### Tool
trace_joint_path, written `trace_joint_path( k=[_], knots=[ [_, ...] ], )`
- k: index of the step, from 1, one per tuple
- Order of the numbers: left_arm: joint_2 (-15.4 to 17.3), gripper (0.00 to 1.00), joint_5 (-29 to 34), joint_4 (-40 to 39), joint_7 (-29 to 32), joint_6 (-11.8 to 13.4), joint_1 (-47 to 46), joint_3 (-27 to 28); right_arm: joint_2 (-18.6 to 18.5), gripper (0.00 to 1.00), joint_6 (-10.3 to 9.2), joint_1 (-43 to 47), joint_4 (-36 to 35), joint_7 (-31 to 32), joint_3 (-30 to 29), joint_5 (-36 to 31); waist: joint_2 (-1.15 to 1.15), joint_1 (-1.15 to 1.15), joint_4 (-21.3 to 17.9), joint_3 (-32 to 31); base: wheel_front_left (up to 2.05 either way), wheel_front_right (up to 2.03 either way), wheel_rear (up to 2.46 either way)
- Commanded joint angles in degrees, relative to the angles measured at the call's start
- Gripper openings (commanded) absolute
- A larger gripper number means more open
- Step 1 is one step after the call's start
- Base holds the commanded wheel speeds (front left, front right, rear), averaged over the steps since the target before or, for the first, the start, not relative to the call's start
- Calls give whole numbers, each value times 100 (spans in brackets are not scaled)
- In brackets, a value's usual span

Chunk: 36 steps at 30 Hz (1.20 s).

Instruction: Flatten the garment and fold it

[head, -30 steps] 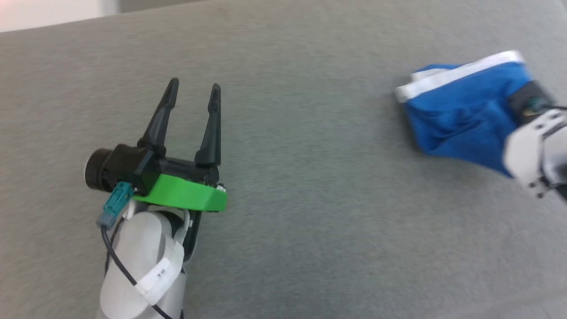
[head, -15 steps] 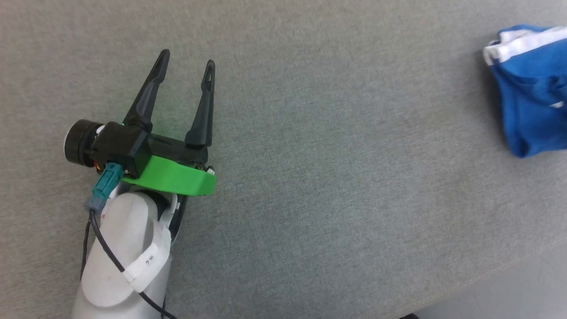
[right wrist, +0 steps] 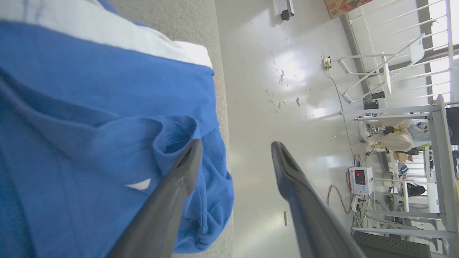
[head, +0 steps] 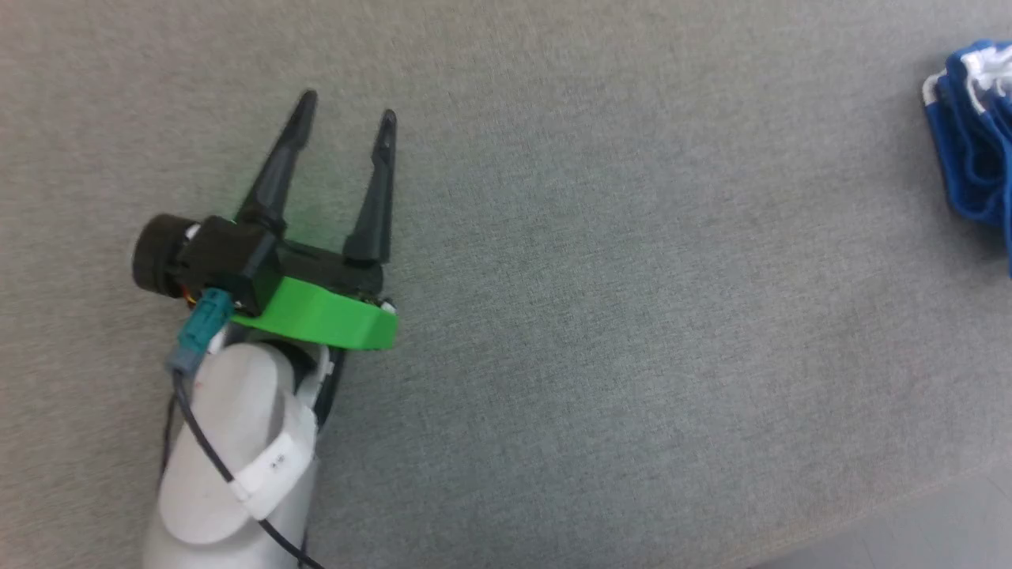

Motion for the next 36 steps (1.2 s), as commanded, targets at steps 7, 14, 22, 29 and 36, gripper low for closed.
trace_joint_path(
  k=[7, 14, 22, 29, 36],
  knots=[
    [-253, 100, -274, 442, -131, 81, 370, 2, 356, 100, -11, 638, -281, -845, -863, 750, 0, -1, 634, -1205, 0, 0, 0],
    [-386, 100, -430, 536, -138, 113, 859, 162, 1212, 100, -11, 1684, -1724, -1443, -1209, 1724, 0, -1, 1089, -1947, 0, 0, 0],
    [-460, 100, -420, 516, -139, 185, 1258, 304, 2170, 100, -11, 3087, -3622, -1763, -721, 2273, 0, -1, 1500, -2347, 0, 0, 0],
    [-483, 100, -377, 517, -140, 303, 1457, 367, 2443, 100, -11, 3710, -4162, -2001, -155, 2214, 0, -1, 1824, -2567, 0, 0, 0],
    [-488, 100, -134, 658, -140, 410, 1682, 368, 2520, 100, -11, 4030, -4015, -2266, 89, 1988, 0, -1, 2065, -2804, 0, 0, 0]
  ],
)
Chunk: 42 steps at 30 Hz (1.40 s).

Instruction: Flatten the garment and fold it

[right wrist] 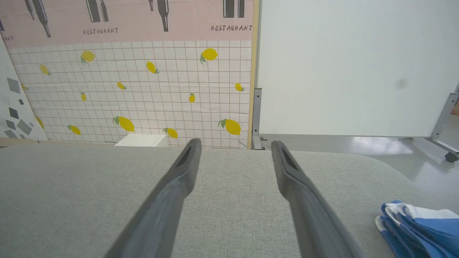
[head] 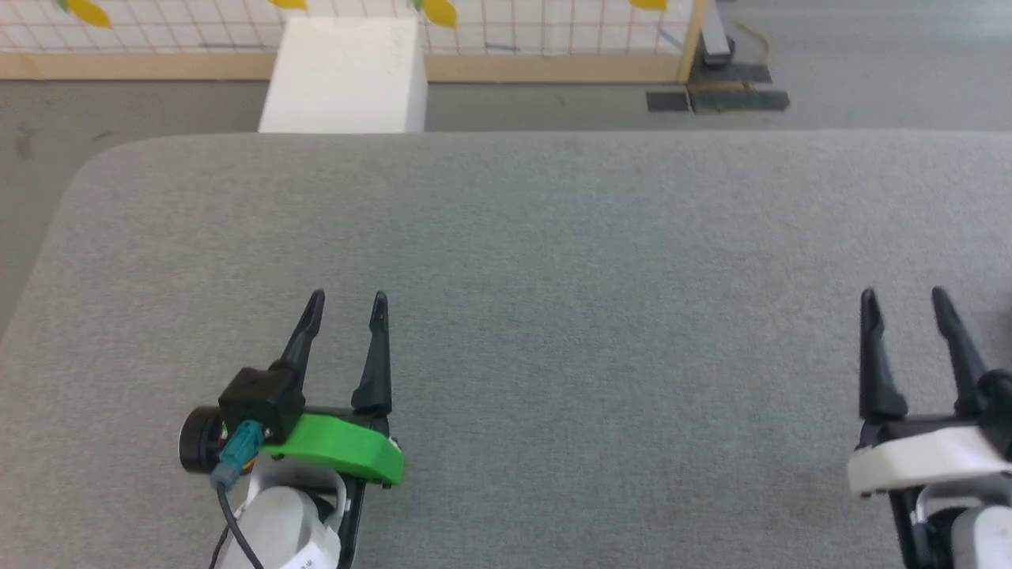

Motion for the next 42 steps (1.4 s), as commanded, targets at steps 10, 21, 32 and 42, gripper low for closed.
trace_joint_path(
  k=[10, 21, 32, 42],
  knots=[
    [-21, 100, 89, 61, -27, 94, 412, -37, 182, 100, -10, 684, -60, -221, 187, -165, 0, 0, 271, -440, 0, 0, 0],
    [-21, 100, 27, 134, -27, 168, 740, -94, 189, 100, -10, 834, 122, -271, 221, 103, 0, 0, 221, -608, 0, 0, 0],
    [-4, 0, -39, 167, 5, 181, 692, -114, 178, 0, 0, 787, 359, -241, 316, 212, 0, 0, 218, -626, 0, 0, 0],
    [-4, 0, -40, 168, 4, 180, 691, -113, 177, 0, 0, 787, 359, -238, 314, 212, 0, 0, 216, -628, 0, 0, 0]
  ],
)
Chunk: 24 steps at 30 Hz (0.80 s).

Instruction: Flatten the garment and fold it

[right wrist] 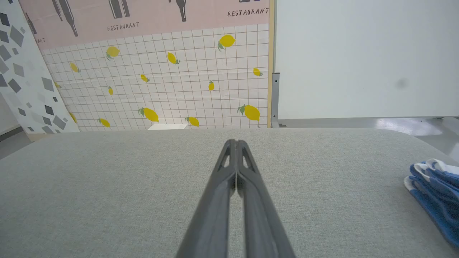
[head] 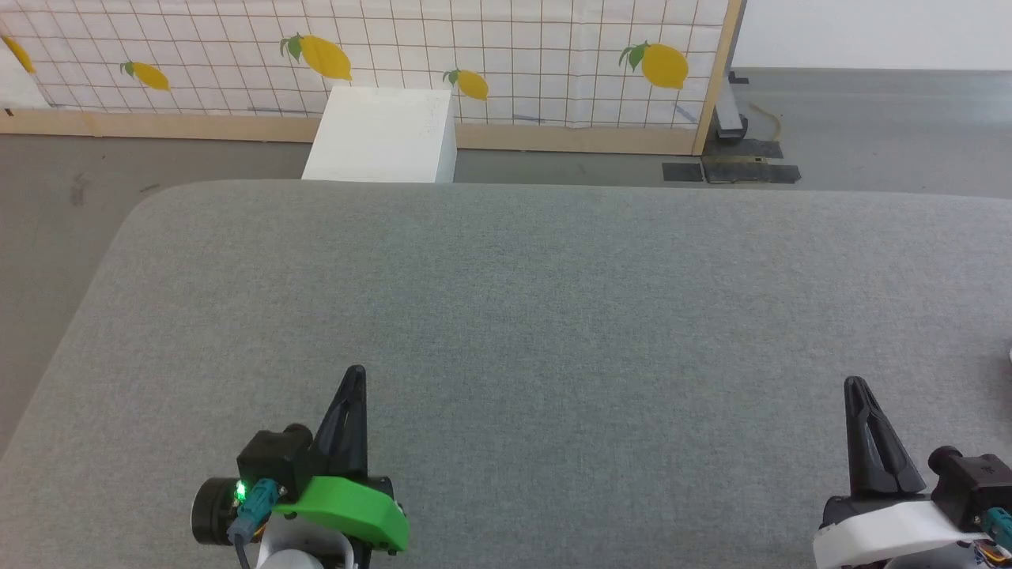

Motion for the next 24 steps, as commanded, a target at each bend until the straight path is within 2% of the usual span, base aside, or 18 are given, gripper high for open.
trace_joint_path(
  k=[1, 24],
  knots=[
    [0, 0, 2, -2, 3, 0, 0, 4, 0, 0, 0, -1, -1, 2, 3, -1, 0, 0, 0, 0, 0, 0, 0],
    [-3, 0, 206, -177, 261, 25, 42, 147, 2, 0, -2, -84, -77, 242, 111, -121, 0, 0, -33, -5, 0, 0, 0]
  ],
)
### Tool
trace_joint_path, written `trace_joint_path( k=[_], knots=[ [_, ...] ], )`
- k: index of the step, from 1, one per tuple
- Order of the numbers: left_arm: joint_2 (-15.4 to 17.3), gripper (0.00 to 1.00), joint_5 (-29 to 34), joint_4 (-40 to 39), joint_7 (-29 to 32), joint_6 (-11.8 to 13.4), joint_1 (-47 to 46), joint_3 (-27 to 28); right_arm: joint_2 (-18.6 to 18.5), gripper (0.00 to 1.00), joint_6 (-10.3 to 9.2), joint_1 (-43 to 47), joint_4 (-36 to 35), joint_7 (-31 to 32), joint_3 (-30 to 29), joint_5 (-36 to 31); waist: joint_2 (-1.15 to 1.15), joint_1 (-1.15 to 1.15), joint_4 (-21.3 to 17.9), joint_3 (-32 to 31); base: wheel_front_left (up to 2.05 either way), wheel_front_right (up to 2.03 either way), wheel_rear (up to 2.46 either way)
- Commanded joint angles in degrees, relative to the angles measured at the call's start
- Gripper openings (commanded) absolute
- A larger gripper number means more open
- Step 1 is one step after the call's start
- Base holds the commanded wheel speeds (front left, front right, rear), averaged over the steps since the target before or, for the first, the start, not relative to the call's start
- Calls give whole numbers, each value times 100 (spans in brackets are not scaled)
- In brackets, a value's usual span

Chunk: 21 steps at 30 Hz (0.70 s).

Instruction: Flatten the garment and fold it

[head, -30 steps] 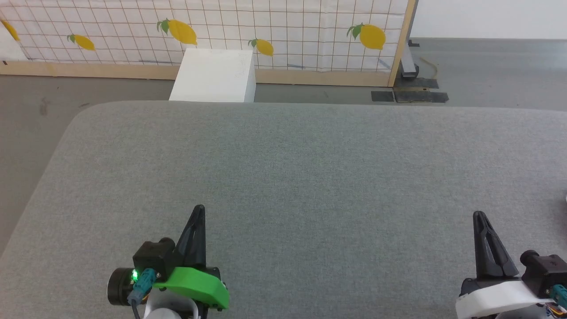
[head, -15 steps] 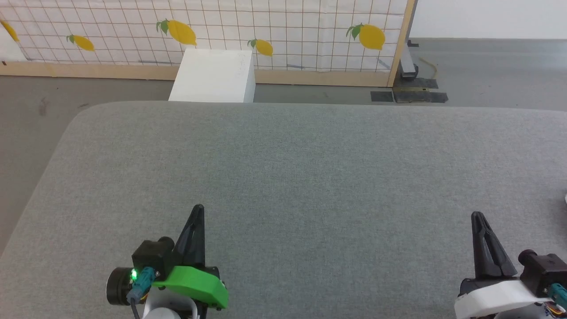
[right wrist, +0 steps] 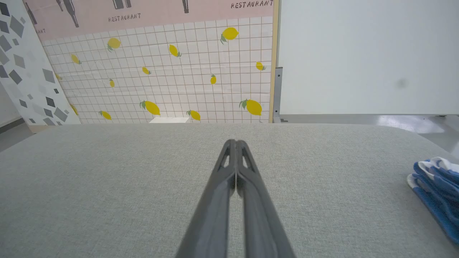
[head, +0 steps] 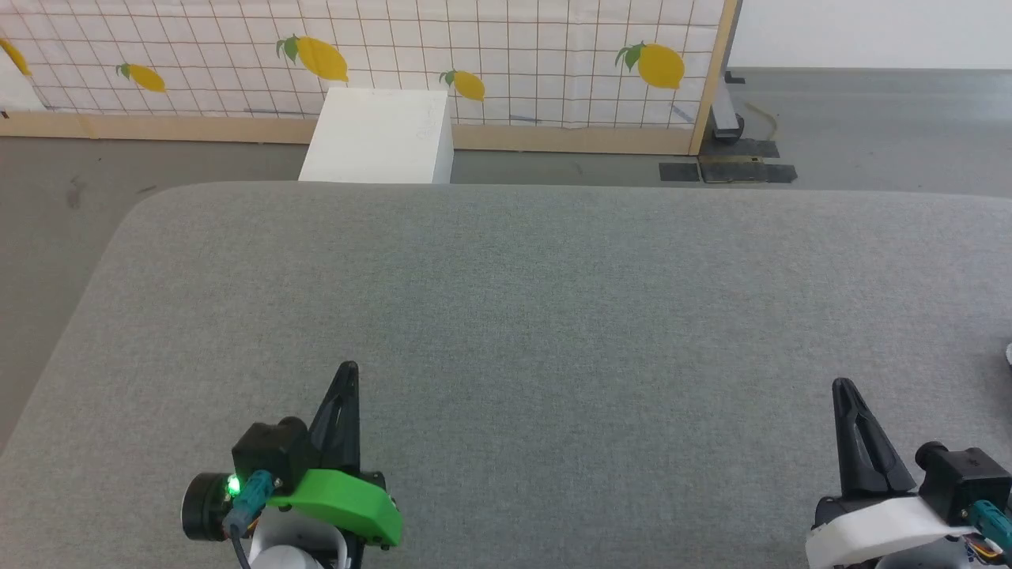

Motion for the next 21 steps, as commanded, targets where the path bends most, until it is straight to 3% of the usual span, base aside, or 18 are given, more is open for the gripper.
trace_joint_path(
  k=[1, 21],
  knots=[
    [-4, 0, 48, -44, 43, 25, 44, 32, 3, 0, -2, -82, -42, 40, 27, -52, 0, 0, -2, 0, 0, 0, 0],
    [-7, 0, 233, -202, 276, 47, 82, 164, 5, 0, -3, -158, -111, 256, 127, -160, 0, 0, -31, -5, 0, 0, 0]
  ],
)
